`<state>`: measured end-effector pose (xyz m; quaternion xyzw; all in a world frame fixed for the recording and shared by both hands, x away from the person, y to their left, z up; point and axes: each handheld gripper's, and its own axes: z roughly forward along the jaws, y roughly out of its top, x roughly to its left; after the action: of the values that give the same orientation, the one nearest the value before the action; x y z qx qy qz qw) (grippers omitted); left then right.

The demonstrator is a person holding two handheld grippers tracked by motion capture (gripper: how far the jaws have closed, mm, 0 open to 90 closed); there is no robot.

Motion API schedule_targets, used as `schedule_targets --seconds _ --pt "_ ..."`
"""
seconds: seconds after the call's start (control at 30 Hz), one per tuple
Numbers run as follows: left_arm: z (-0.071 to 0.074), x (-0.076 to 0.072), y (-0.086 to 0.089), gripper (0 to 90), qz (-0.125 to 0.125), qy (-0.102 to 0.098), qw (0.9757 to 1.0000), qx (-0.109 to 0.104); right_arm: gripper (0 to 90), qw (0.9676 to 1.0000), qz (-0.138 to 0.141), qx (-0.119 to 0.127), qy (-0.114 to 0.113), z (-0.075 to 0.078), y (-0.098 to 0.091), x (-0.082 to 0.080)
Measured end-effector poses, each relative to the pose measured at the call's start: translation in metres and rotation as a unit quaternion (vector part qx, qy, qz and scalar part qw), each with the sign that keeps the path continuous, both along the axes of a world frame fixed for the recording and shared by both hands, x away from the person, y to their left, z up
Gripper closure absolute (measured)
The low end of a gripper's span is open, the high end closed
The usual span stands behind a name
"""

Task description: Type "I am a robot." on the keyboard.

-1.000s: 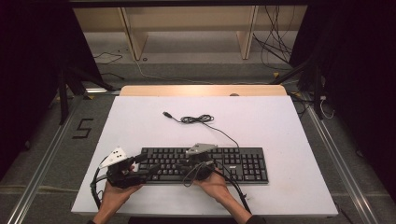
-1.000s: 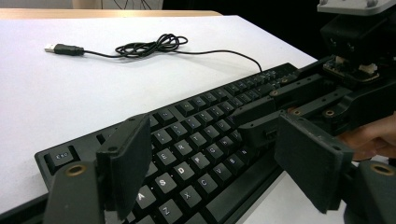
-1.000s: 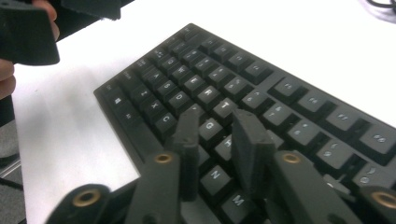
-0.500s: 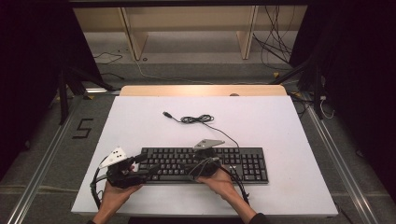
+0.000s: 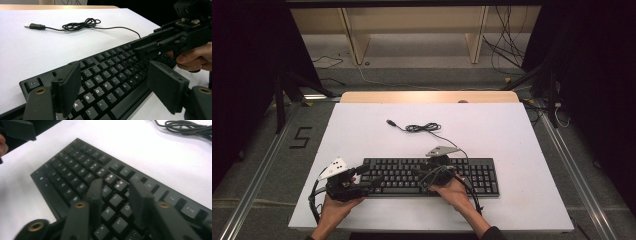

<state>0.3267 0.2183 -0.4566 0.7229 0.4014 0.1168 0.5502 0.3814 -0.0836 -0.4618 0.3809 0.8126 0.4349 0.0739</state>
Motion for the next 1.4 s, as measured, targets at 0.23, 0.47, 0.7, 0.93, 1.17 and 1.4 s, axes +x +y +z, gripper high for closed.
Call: schedule_targets --seconds 0.23,0.47,0.7,0.93,1.17,1.4 --pt "0.000 0.000 0.000 26.8 -0.001 0.001 1.0000 0.000 82.2 0.9999 -0.007 -0.008 -0.002 -0.003 -0.003 0.002" --pt "0.000 0.000 0.000 26.8 -0.001 0.000 1.0000 0.001 88.7 0.9996 -0.013 -0.023 0.004 -0.007 -0.003 0.004" --pt "0.000 0.000 0.000 26.8 -0.001 0.001 1.0000 0.001 90.0 0.9994 -0.015 -0.032 0.006 -0.011 -0.003 0.006" --pt "0.000 0.000 0.000 26.8 -0.001 0.000 1.0000 0.002 90.0 0.9992 -0.014 -0.035 0.010 -0.013 -0.001 0.006" --pt "0.000 0.000 0.000 26.9 -0.001 0.001 1.0000 0.002 90.0 0.9991 -0.013 -0.039 0.012 -0.014 -0.001 0.006" --pt "0.000 0.000 -0.001 26.8 -0.001 0.001 1.0000 0.002 90.0 0.9990 -0.012 -0.042 0.012 -0.016 0.000 0.006"
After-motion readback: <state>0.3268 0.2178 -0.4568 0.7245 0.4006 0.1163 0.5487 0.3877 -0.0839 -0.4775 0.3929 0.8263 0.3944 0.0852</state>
